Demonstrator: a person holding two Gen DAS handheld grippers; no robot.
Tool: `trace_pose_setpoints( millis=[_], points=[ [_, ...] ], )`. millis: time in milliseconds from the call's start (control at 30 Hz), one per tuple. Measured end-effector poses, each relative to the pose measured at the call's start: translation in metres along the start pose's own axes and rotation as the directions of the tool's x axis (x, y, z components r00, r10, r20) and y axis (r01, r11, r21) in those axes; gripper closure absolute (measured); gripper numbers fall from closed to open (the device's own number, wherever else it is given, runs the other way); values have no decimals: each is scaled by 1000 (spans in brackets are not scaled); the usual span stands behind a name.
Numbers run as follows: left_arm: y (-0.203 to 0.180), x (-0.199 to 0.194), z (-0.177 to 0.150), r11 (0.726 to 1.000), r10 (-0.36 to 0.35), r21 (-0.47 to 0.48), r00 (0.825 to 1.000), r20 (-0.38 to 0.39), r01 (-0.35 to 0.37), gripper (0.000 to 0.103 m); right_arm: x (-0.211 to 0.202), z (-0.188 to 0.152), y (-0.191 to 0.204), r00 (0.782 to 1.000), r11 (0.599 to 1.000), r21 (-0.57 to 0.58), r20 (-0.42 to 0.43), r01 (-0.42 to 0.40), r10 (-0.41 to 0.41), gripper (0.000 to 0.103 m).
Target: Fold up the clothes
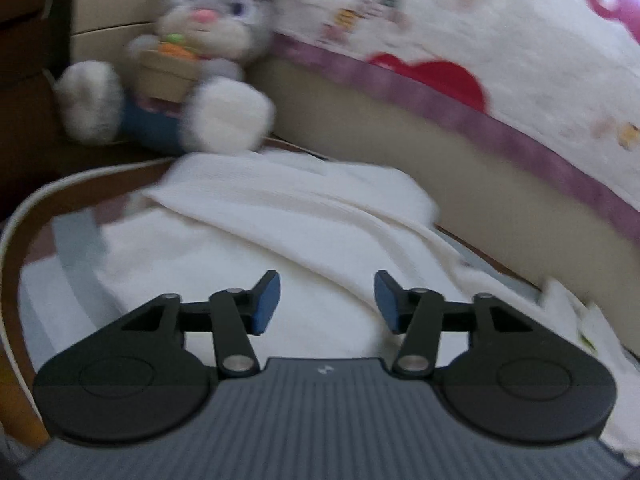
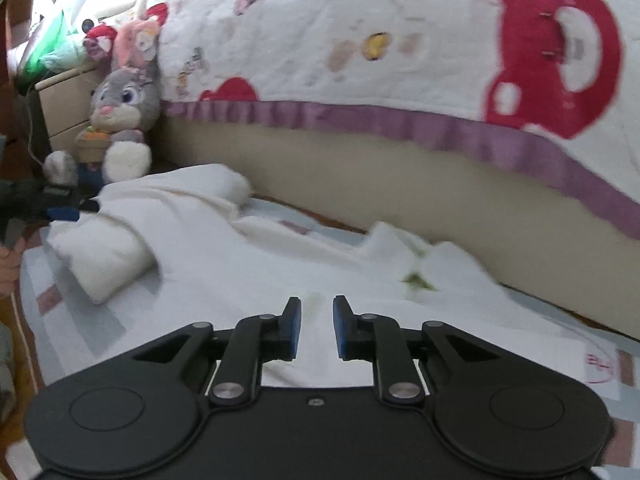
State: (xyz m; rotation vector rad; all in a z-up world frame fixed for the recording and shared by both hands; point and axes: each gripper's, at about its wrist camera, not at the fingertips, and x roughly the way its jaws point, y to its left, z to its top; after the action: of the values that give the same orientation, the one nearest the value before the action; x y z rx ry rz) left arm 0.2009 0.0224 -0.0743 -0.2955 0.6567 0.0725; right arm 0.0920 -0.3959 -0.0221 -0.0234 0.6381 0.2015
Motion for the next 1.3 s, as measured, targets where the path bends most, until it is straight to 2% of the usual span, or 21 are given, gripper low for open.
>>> trace_pose_setpoints(
  millis=[100, 200, 300, 333, 433, 533, 667, 733, 767, 800, 967, 1033, 1067, 1100, 1133, 1167, 1200, 1267, 1300],
  points=[
    [27, 30, 15, 996, 25, -88, 999, -36, -28, 47, 21, 8, 29, 999, 998, -57, -40, -37, 35, 80],
    [55, 55, 26, 978, 22, -205, 996, -81, -38, 46, 41, 25, 54, 997, 991, -127, -76, -42, 33, 80],
    [69, 77, 32, 968, 88, -218, 985, -152, -120, 41, 49, 43, 75, 995, 986, -161, -91, -52, 37, 79],
    [71, 82, 33, 967, 103, -218, 983, -155, -136, 40, 49, 47, 80, 995, 984, -169, -88, -55, 41, 75],
    [83, 92, 38, 951, 67, -290, 987, -149, -109, 34, 46, 52, 92, 998, 983, -175, -56, -52, 43, 65],
    [90, 93, 43, 930, 17, -362, 993, -121, -60, 34, 47, 46, 93, 998, 987, -155, -54, -42, 34, 64],
    [100, 93, 43, 902, -12, -431, 996, -86, -26, 37, 60, 35, 88, 996, 993, -113, -90, -29, 19, 64],
    [107, 92, 42, 877, -30, -480, 998, -58, -1, 56, 65, 29, 87, 994, 994, -109, -106, -17, 6, 64],
    [111, 91, 43, 863, -46, -504, 998, -35, 22, 79, 67, 26, 87, 994, 994, -110, -113, -12, -1, 64],
    [116, 89, 43, 848, -61, -527, 998, -12, 45, 88, 66, 22, 87, 993, 994, -110, -119, -6, -7, 64],
    [133, 95, 43, 794, -128, -599, 992, 2, 104, 87, 59, 8, 88, 990, 994, -110, -143, -14, -2, 63],
    [138, 101, 39, 759, -151, -638, 988, 17, 127, 80, 57, 3, 87, 989, 994, -106, -149, -14, -2, 63],
    [139, 106, 37, 743, -161, -656, 987, 14, 130, 67, 57, 2, 86, 988, 995, -101, -152, -12, -4, 63],
    [139, 111, 36, 733, -171, -666, 985, 14, 137, 65, 57, 1, 84, 988, 995, -96, -155, -10, -5, 63],
    [136, 115, 38, 750, -182, -646, 983, 8, 144, 69, 57, 0, 82, 987, 996, -91, -158, -8, -6, 63],
    [129, 118, 43, 792, -188, -595, 982, -20, 139, 94, 57, -2, 80, 987, 996, -86, -161, -6, -8, 63],
    [117, 116, 48, 837, -182, -530, 983, -29, 140, 101, 56, -3, 78, 987, 997, -82, -162, 3, -16, 63],
    [77, 94, 60, 926, -142, -348, 989, 32, 145, 102, 53, -4, 72, 986, 997, -71, -163, 19, -30, 63],
    [57, 83, 66, 958, -127, -251, 990, 66, 139, 102, 51, -5, 67, 986, 998, -58, -160, 29, -38, 63]
  ],
)
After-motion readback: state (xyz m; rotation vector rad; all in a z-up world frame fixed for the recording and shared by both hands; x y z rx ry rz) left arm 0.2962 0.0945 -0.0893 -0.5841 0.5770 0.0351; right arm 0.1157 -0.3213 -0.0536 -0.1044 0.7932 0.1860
